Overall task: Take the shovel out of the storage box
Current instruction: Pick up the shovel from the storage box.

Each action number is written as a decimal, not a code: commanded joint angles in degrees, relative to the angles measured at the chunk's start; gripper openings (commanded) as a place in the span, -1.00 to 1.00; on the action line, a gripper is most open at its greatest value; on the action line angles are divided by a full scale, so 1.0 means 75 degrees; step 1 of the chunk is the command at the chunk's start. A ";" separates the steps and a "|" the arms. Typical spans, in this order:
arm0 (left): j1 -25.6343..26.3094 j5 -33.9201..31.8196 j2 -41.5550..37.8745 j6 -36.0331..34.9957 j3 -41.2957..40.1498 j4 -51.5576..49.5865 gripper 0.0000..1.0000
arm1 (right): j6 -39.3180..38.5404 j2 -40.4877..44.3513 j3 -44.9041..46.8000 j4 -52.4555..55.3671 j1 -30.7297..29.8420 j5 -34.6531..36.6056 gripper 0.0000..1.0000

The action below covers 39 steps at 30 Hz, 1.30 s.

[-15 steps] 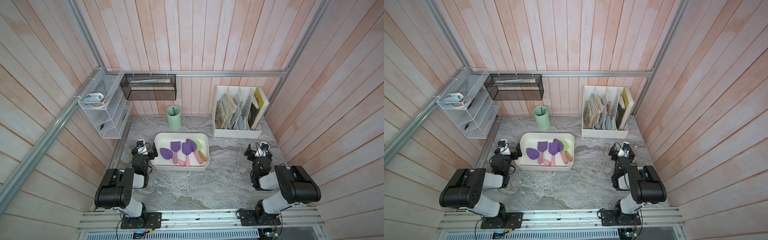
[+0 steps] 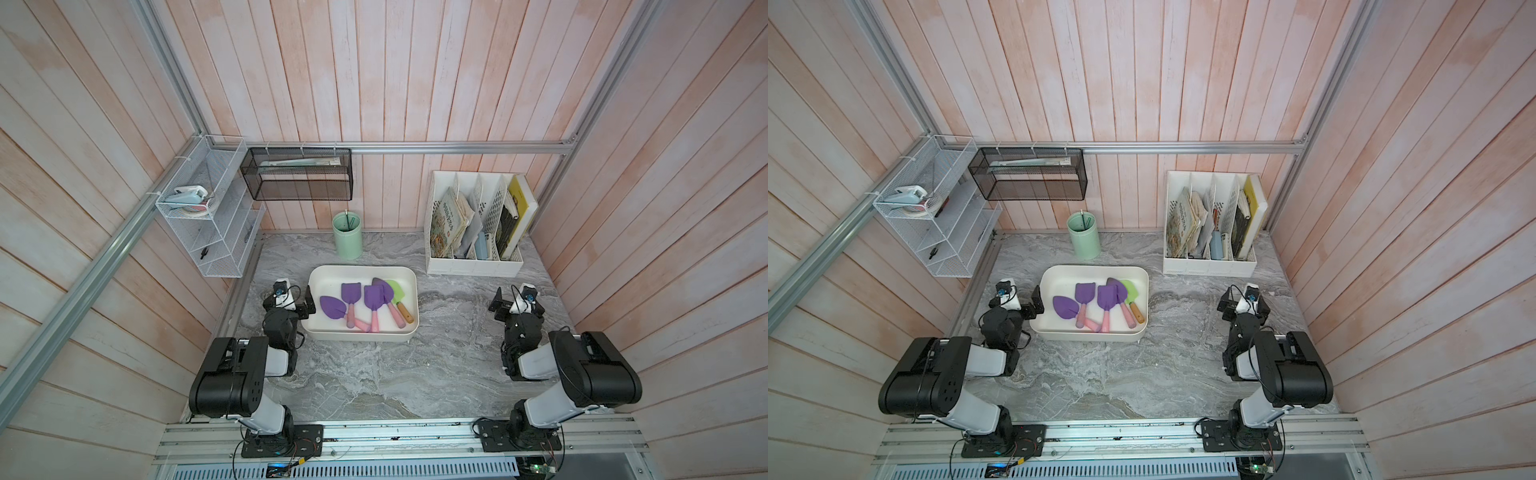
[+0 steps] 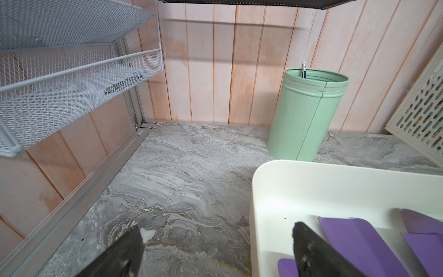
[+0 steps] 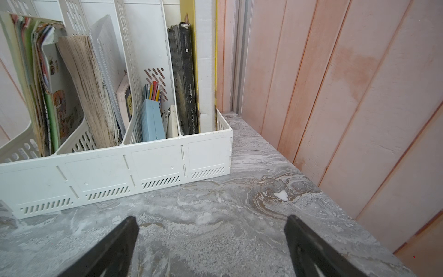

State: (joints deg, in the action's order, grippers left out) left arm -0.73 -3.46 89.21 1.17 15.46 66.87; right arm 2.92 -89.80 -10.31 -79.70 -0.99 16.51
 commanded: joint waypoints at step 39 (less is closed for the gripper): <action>0.0730 -0.0619 -0.4000 0.2279 0.6014 -1.1572 0.72 | 0.1161 -0.0178 -1.0710 1.4554 -0.4242 -0.0256 0.71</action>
State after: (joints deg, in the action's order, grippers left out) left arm 2.81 -1.50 57.19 16.05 61.63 -4.56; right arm 16.93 -82.26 -87.13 10.26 -26.44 3.31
